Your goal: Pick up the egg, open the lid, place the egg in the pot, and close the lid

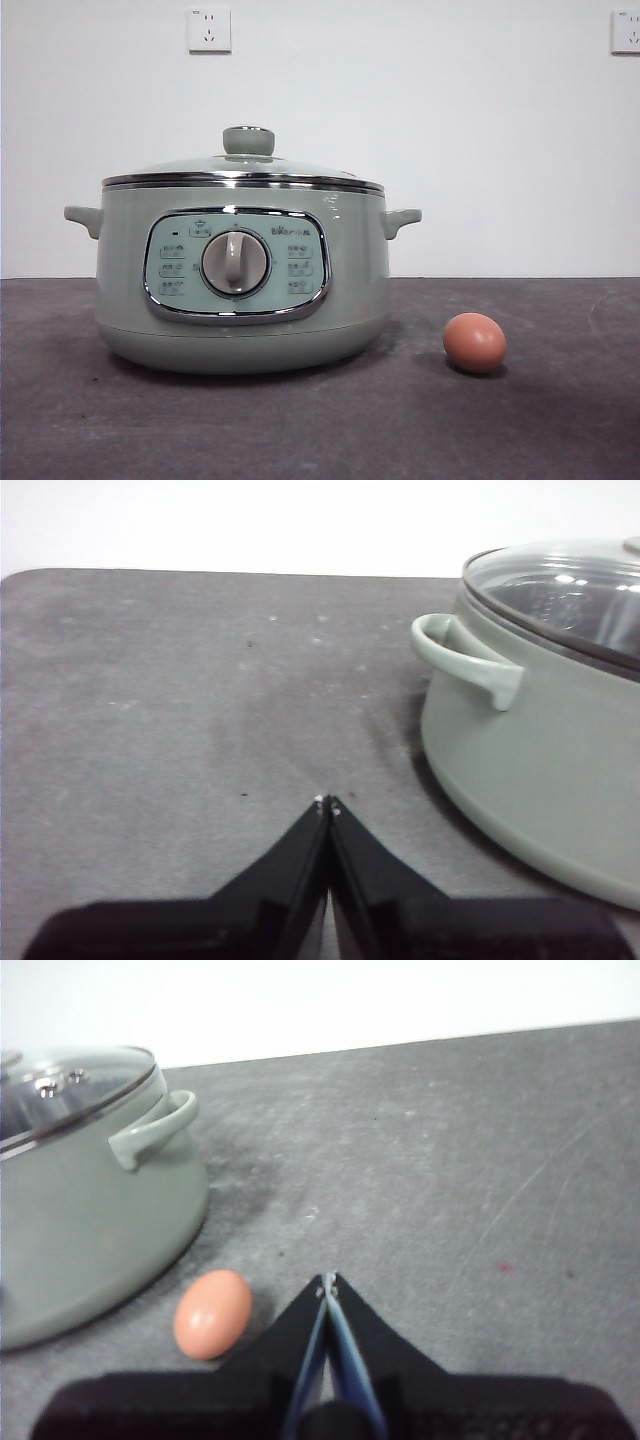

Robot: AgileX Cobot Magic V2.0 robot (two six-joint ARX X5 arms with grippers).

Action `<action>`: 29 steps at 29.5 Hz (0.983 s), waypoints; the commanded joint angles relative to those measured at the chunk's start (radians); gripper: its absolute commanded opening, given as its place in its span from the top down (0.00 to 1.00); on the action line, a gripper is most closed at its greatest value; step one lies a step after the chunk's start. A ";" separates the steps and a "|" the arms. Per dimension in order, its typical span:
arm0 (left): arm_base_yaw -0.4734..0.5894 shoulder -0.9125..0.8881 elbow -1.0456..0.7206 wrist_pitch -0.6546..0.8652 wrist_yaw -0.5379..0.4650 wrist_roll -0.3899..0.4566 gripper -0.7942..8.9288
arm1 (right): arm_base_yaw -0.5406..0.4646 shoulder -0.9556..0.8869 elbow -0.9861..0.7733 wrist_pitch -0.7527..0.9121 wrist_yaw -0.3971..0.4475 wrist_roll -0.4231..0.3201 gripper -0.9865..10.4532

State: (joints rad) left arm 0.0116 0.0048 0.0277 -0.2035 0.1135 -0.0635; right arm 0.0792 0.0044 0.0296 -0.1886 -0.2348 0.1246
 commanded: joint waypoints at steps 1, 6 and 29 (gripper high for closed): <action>0.003 -0.003 -0.008 -0.002 0.047 -0.076 0.92 | 0.000 -0.003 -0.008 0.001 -0.003 0.118 0.92; 0.003 -0.003 0.041 -0.035 0.127 -0.158 0.93 | 0.000 0.001 0.039 0.000 -0.028 0.220 0.92; 0.002 0.410 0.628 -0.475 0.545 -0.056 0.92 | 0.003 0.614 0.845 -0.676 -0.289 -0.090 0.92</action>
State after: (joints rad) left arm 0.0113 0.4049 0.6415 -0.6662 0.6365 -0.1661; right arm 0.0795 0.5991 0.8463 -0.8219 -0.5129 0.1238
